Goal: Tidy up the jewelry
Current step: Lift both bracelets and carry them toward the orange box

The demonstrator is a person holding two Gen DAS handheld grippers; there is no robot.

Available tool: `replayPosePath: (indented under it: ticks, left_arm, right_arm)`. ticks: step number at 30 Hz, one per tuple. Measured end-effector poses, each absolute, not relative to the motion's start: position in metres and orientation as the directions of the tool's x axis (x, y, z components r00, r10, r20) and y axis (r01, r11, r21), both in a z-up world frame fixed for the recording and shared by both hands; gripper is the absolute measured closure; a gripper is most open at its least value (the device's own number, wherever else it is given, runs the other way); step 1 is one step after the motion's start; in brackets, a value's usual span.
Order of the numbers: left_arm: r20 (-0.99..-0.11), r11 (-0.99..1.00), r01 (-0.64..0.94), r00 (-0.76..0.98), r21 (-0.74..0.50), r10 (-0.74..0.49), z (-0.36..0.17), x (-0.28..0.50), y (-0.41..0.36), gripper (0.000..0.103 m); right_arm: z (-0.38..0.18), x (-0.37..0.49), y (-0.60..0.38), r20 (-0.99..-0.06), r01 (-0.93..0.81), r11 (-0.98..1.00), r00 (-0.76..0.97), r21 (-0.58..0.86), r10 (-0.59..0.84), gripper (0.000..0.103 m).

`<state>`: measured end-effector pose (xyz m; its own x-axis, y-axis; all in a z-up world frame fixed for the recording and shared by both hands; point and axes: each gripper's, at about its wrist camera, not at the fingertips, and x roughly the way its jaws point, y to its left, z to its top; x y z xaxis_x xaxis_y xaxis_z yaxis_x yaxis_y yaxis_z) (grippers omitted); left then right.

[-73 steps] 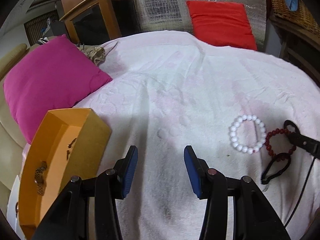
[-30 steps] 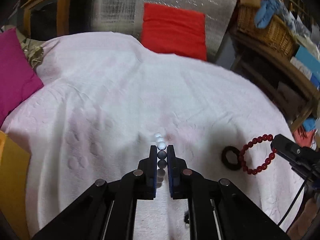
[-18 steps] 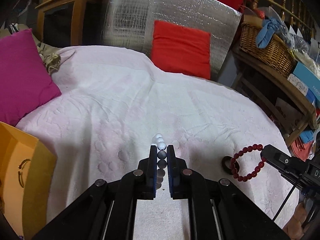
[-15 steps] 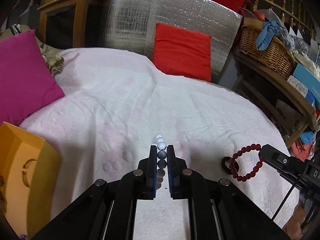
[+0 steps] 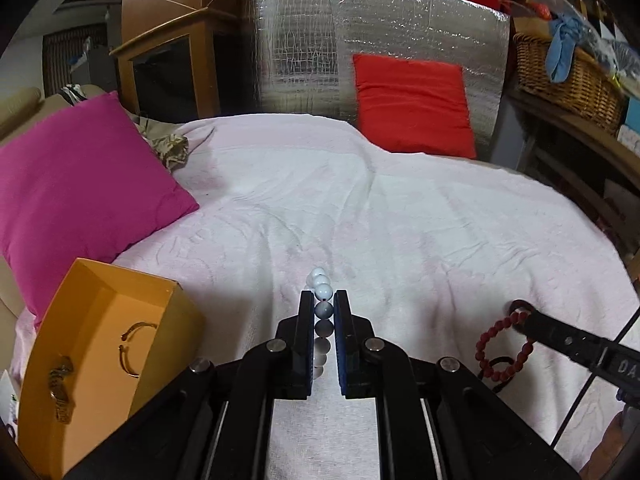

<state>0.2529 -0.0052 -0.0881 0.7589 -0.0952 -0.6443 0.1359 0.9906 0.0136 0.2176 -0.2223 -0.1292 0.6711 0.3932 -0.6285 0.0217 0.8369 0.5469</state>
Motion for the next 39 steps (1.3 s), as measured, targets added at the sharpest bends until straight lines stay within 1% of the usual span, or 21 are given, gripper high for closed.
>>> replayPosePath:
  ticks: [7, 12, 22, 24, 31, 35, 39]
  left_arm:
    - [-0.644, 0.99, 0.127, 0.763, 0.062, -0.058, -0.092, 0.255, -0.012, 0.093]
    - [-0.646, 0.989, 0.122, 0.762, 0.087, -0.037, -0.096, 0.257, -0.018, 0.093]
    - [-0.651, 0.986, 0.123, 0.759, 0.113, -0.02, -0.1, 0.259, -0.025, 0.093]
    - [-0.653, 0.986, 0.122, 0.757, 0.114, -0.018, -0.101, 0.259, -0.025, 0.093]
    - [-0.672, 0.984, 0.131, 0.74, 0.119, -0.017, -0.108, 0.261, -0.025, 0.093]
    - [-0.708, 0.984, 0.155, 0.705, 0.089, -0.047, -0.116, 0.266, -0.024, 0.093]
    - [-0.728, 0.982, 0.181, 0.68, 0.047, -0.091, -0.122, 0.268, -0.025, 0.093]
  right_arm:
    - [-0.15, 0.229, -0.223, -0.683, 0.061, 0.845, 0.621, 0.531, 0.384, 0.092]
    - [-0.155, 0.231, -0.225, -0.699, 0.075, 0.846, 0.605, 0.528, 0.382, 0.092]
    - [-0.165, 0.235, -0.231, -0.732, 0.1, 0.844, 0.558, 0.527, 0.391, 0.092]
    - [-0.168, 0.236, -0.23, -0.739, 0.103, 0.845, 0.547, 0.525, 0.393, 0.089]
    - [-0.184, 0.245, -0.23, -0.783, 0.141, 0.848, 0.483, 0.511, 0.391, 0.089]
    - [-0.188, 0.245, -0.237, -0.772, 0.153, 0.834, 0.494, 0.53, 0.401, 0.089]
    - [-0.173, 0.239, -0.245, -0.727, 0.139, 0.823, 0.564, 0.551, 0.392, 0.092]
